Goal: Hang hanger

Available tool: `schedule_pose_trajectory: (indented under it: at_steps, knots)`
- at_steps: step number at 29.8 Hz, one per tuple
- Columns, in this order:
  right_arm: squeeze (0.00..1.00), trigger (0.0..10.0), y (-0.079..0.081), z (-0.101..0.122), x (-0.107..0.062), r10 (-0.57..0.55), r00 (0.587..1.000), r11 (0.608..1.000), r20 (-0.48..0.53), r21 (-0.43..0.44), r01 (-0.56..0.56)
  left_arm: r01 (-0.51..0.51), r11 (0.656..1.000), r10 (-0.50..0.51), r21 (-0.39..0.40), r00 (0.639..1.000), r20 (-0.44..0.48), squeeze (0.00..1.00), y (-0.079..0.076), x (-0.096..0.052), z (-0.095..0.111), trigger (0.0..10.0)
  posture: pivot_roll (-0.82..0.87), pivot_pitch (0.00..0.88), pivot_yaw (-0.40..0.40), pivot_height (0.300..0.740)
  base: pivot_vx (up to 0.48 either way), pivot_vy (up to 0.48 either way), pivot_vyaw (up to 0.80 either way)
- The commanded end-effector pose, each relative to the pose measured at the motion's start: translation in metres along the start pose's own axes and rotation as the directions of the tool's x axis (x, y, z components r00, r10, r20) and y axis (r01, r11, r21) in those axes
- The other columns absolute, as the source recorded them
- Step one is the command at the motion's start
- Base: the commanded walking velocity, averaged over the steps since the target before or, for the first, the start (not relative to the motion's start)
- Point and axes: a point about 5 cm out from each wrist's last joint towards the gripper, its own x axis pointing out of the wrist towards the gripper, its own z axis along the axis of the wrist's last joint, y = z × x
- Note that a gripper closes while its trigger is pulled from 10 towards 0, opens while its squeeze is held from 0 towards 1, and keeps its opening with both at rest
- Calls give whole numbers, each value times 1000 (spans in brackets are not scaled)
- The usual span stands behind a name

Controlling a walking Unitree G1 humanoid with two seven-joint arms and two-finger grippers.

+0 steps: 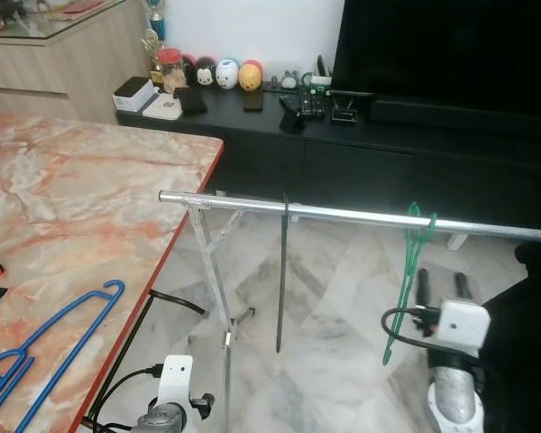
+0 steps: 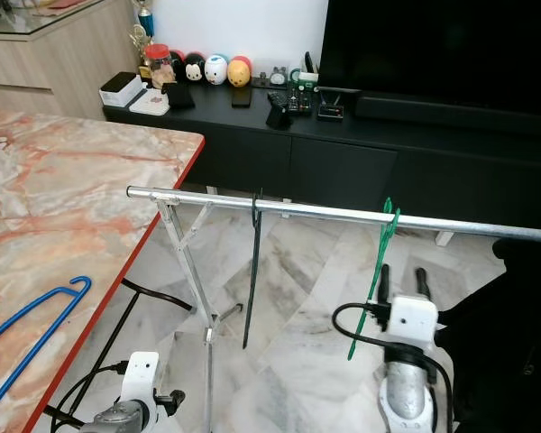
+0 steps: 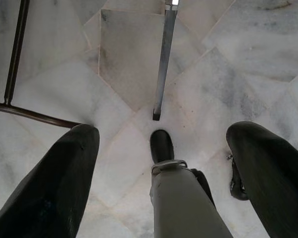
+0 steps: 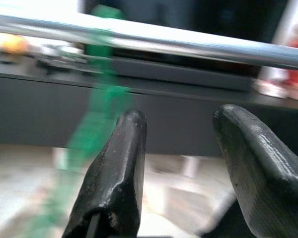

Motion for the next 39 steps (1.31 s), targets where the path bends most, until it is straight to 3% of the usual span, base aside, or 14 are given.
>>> schedule_pose_trajectory:
  at_steps: [1,6,13,15,18,20,22,23,24,26,28,30,34,39]
  knots:
    - [0,10000,-16,-4,4,-103,994,995,-36,5,104,-9,1000,8,-8,999,-32,0,-1,-1,-7,10000,7,0,-31,740,0,0,0]
    - [0,10000,-28,-16,6,-177,976,983,-127,20,181,-18,1000,18,-9,998,-55,0,1,-2,-15,10000,-17,0,-12,740,0,0,0]
    - [0,10000,-24,-55,-7,-141,921,989,-362,-5,150,-12,1000,14,18,997,-79,0,2,-3,-22,10000,-41,0,5,740,0,0,0]
    - [0,10000,-18,-78,-24,-60,863,998,-502,0,70,-17,1000,18,16,996,-84,0,4,-4,-27,10000,-37,0,5,740,0,0,0]
    - [0,10000,-12,-96,-44,20,781,1000,-625,7,-20,-22,1000,23,14,995,-97,0,5,-6,-37,10000,-22,0,1,740,0,0,0]
    - [0,10000,-11,-114,-69,88,669,995,-738,35,-92,-25,1000,26,12,994,-103,0,6,-7,-42,10000,-13,0,-2,740,0,0,0]
    - [0,10000,-10,-118,-76,112,638,993,-762,55,-109,-28,1000,29,4,994,-104,0,7,-8,-45,10000,-11,0,-3,740,0,0,0]
    - [0,10000,-9,-125,-92,148,571,985,-808,69,-158,-28,1000,29,10,994,-107,0,8,-9,-48,10000,0,0,-5,740,0,0,0]
    - [0,10000,-9,-127,-97,157,551,982,-820,74,-171,-28,1000,29,12,994,-109,0,8,-9,-49,10000,3,0,-6,740,0,0,0]
    - [0,10000,-11,-134,-112,161,468,972,-869,57,-229,-25,1000,27,14,993,-118,0,10,-11,-55,10000,27,0,-12,740,0,0,0]
    - [0,10000,-12,-135,-115,162,461,971,-873,57,-233,-24,1000,26,16,992,-120,0,10,-11,-57,10000,27,0,-12,740,0,0,0]
    - [0,10000,-10,-136,-118,177,448,976,-876,99,-193,-55,998,56,16,989,-140,0,43,-20,-72,10000,32,0,-13,740,0,0,0]
    - [0,10000,-6,-134,-115,212,450,970,-867,132,-203,-66,998,68,20,986,-150,0,49,-22,-76,10000,35,0,-13,740,0,0,0]
    - [0,10000,-2,-128,-97,279,470,956,-837,198,-216,-63,997,68,42,987,-147,0,55,-22,-73,10000,23,0,9,740,0,0,0]
